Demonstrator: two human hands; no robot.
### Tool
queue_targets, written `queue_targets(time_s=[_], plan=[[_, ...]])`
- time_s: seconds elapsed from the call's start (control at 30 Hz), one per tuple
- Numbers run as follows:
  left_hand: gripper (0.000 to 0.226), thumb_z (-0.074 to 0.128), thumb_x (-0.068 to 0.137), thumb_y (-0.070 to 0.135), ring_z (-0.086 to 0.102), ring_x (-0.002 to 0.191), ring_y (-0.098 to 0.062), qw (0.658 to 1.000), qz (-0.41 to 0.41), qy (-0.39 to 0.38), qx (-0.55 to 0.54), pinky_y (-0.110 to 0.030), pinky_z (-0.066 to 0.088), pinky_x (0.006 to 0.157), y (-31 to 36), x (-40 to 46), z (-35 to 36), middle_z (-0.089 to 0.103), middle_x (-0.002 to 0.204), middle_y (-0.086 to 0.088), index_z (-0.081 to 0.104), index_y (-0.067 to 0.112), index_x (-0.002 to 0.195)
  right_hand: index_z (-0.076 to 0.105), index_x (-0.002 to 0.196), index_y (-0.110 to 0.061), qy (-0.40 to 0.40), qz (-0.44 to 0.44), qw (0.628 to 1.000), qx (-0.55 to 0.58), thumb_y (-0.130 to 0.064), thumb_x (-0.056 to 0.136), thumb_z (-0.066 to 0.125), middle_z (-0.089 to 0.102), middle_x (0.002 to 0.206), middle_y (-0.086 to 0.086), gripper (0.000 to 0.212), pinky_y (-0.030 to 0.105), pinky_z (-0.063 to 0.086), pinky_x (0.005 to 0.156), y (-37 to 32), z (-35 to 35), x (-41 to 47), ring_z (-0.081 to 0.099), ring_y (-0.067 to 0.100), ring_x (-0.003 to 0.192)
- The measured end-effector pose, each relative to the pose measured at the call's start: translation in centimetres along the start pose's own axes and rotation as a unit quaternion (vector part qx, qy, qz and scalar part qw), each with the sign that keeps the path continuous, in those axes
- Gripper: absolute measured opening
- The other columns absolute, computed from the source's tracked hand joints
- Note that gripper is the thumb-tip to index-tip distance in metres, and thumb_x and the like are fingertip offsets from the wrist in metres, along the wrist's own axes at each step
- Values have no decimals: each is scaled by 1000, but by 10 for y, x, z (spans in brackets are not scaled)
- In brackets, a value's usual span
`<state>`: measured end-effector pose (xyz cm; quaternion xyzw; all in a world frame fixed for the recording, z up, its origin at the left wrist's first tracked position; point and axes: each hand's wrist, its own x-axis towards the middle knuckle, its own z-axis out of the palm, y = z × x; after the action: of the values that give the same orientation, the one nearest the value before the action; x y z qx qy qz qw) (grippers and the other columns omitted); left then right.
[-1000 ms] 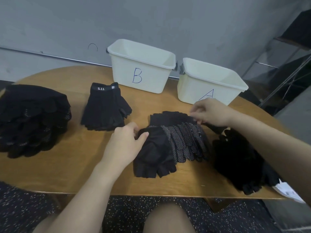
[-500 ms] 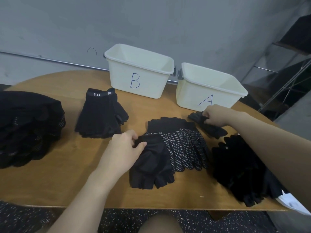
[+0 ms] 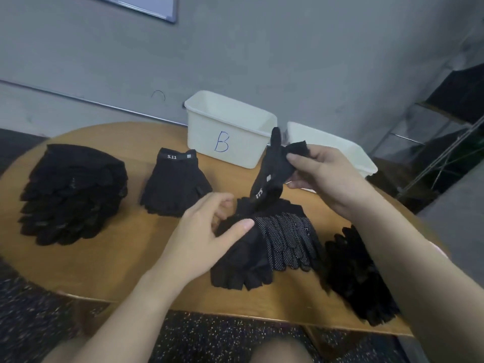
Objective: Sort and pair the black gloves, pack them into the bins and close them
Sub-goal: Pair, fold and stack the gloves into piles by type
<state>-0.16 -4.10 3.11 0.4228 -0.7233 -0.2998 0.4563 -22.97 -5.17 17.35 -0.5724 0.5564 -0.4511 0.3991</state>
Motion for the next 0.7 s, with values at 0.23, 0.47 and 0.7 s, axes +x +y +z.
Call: queue_targets(time_s=[0.23, 0.47, 0.7], plan=[[19, 66, 91, 58, 64, 83, -4, 996, 38, 73, -20, -17, 47, 67, 1, -3, -10, 64, 90, 23, 60, 41, 96, 70, 107, -1, -17, 16, 991, 133, -17, 101, 64, 78, 96, 18, 18, 25, 60, 65, 26, 66, -7, 77, 23, 74], [20, 57, 102, 44, 68, 83, -7, 994, -9, 101, -45, -24, 55, 65, -5, -3, -23, 67, 87, 15, 66, 27, 107, 75, 83, -25, 33, -42, 992, 112, -34, 99, 67, 78, 98, 13, 20, 28, 60, 73, 63, 82, -9, 76, 31, 93], [8, 65, 102, 22, 69, 75, -10, 979, -26, 85, -181, -20, 53, 63, 7, 3, -25, 71, 84, 2, 71, 18, 101, 66, 125, -19, -33, -264, 956, -123, -25, 92, 74, 68, 121, -10, 35, 22, 52, 91, 88, 97, -42, 64, 18, 118]])
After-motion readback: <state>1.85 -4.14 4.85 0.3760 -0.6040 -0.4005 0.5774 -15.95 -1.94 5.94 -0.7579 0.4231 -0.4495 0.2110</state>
